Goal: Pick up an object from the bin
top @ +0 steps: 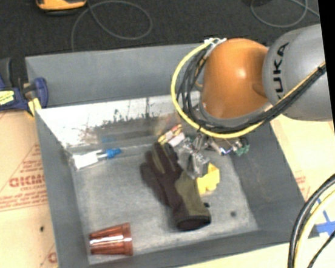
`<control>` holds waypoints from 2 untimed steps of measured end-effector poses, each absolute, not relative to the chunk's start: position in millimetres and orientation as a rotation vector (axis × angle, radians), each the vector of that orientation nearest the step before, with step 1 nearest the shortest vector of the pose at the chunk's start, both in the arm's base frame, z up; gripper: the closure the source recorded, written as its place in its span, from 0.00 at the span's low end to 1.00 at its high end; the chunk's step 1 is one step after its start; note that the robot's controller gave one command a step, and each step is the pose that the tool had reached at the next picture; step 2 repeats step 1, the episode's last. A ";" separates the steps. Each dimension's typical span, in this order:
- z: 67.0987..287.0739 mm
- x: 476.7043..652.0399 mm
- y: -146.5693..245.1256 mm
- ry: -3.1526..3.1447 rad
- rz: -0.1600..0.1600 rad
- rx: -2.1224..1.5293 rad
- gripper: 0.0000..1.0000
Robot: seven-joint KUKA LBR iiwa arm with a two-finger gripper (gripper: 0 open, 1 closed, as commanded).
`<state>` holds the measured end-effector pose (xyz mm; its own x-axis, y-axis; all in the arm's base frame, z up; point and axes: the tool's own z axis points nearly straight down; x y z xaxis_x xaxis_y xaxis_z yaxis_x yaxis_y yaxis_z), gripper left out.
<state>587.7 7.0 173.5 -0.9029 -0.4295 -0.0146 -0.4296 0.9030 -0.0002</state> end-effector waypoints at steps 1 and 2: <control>200.4 585.7 5.3 3.052 0.004 -0.670 1.00; 200.4 585.7 5.3 3.052 0.004 -0.670 1.00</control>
Offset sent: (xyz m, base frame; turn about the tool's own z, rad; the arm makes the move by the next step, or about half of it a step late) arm -0.0089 -0.0035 0.0995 0.0058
